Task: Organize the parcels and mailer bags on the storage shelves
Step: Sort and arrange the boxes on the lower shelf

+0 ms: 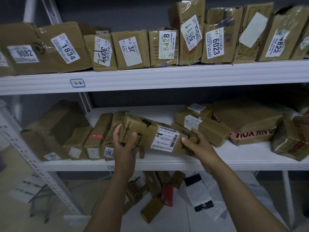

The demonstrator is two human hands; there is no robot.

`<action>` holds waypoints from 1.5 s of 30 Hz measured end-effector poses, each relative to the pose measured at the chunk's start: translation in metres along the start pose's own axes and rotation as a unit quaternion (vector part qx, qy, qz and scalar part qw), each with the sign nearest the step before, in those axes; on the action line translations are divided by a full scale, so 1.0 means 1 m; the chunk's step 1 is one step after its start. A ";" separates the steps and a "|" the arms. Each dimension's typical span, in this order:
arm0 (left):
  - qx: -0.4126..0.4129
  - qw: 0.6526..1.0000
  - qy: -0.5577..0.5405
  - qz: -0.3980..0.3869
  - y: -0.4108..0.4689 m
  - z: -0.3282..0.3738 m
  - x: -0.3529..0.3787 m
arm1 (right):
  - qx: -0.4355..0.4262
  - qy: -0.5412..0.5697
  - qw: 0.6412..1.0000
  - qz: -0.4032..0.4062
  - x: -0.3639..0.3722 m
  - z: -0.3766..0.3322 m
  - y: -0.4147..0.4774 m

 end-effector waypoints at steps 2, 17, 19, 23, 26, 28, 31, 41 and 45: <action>-0.006 1.000 -0.009 -0.004 0.004 0.004 -0.002 | 0.001 0.008 1.000 -0.002 0.001 0.001 -0.001; -0.080 0.923 0.328 -0.186 -0.017 -0.056 0.057 | 0.085 -0.036 0.993 -0.070 -0.001 0.021 -0.016; -0.084 0.918 0.341 -0.187 -0.023 -0.063 0.061 | 0.097 -0.057 0.990 -0.085 0.003 0.026 -0.015; 0.015 0.913 0.365 -0.183 -0.020 -0.052 0.061 | 0.060 -0.158 0.982 -0.086 0.012 0.023 -0.015; 0.175 0.874 0.432 -0.135 -0.008 -0.029 0.051 | 0.043 -0.188 0.978 -0.081 0.023 0.025 -0.007; 0.285 0.800 0.517 -0.105 0.005 -0.021 0.040 | 0.042 -0.195 0.976 -0.081 0.033 0.027 -0.003; 0.315 0.696 0.636 -0.108 0.025 -0.027 0.022 | 0.032 -0.216 0.973 -0.077 0.047 0.025 0.002; 0.263 0.574 0.764 -0.136 0.055 -0.036 -0.022 | -0.168 -0.421 0.864 -0.221 0.088 0.033 0.013; 0.269 0.576 0.760 -0.136 0.060 -0.027 -0.023 | -0.220 -0.469 0.836 -0.183 0.100 0.027 0.025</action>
Point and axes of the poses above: each hand's wrist, its own y-axis towards the middle knuckle, its own x-axis out of the palm, z = x × y, the point moved 7 cm from there along y, towards the middle knuckle, and after that the axes turned 12 degrees about z, right-handed, at the moved point
